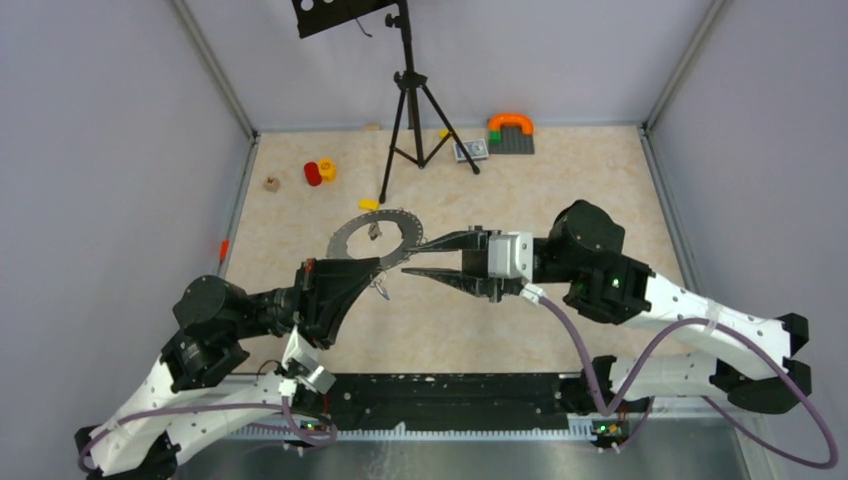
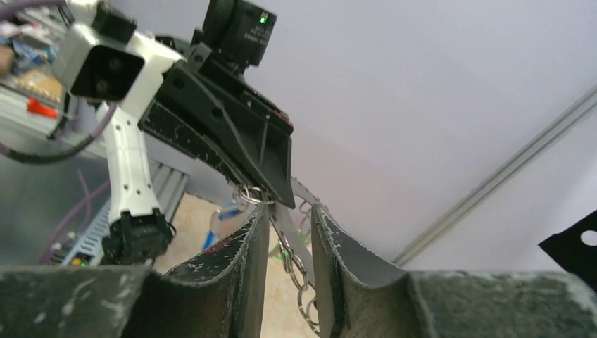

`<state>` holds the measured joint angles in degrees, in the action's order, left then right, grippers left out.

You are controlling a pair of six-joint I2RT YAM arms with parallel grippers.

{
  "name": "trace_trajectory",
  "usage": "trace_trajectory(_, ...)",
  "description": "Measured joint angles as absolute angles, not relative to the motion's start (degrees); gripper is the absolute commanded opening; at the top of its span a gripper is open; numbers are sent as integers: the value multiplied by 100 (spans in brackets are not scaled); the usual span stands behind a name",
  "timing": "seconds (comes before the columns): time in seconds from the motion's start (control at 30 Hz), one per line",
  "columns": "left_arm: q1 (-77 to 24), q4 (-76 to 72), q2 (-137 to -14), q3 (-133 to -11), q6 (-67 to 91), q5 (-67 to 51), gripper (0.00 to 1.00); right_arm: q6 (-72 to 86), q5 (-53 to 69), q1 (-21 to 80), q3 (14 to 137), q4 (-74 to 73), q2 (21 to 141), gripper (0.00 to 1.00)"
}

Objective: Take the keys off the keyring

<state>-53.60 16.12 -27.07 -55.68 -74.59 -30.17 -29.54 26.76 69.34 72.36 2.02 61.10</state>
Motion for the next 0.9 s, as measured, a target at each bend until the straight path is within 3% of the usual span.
trace_trajectory(0.4,-5360,1131,-2685,-5485,-7207,-2729,0,-1000,2753,7002,6713,1549,6235,23)
trace_trajectory(0.77,-5360,1028,-2687,-5485,-7212,-2534,0,-416,2338,7150,6523,2169,6517,44)
trace_trajectory(0.9,-5358,1024,-2687,-5485,-7231,-2421,0,-379,1920,7205,6523,2169,6657,45)
